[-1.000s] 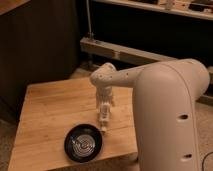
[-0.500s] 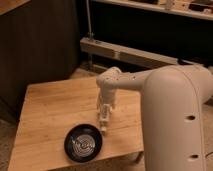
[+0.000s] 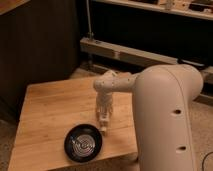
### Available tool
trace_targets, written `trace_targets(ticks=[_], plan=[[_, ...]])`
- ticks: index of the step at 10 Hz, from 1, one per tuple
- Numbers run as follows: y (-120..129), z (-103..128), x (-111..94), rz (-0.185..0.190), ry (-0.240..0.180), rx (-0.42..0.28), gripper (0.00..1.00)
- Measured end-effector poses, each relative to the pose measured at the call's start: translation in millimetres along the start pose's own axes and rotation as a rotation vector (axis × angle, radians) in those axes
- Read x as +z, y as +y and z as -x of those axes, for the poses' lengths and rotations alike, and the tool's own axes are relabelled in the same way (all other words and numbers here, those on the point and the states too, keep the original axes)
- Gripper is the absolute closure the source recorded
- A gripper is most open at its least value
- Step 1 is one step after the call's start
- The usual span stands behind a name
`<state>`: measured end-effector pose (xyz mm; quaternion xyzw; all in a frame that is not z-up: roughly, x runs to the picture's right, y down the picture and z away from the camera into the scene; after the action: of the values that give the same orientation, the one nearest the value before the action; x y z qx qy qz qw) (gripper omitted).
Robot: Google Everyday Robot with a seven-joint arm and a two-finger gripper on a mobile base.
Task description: Place the bottle in the ceramic bowl
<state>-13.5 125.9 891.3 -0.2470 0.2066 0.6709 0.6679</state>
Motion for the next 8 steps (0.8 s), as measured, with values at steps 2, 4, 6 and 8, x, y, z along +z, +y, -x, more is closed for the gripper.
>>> trace_targets(ticks=[2,4,6,8], plan=[[8.6,-0.8,8.1,-0.003,0.017,-0.001,0.36],[7.9,0.4,8.8,0.001,0.03,0.012,0.51],[11.9,1.6,6.0,0.008,0.035,0.012,0.73],[28.1,1.7,-7.3,0.012,0.027,-0.022,0.9]])
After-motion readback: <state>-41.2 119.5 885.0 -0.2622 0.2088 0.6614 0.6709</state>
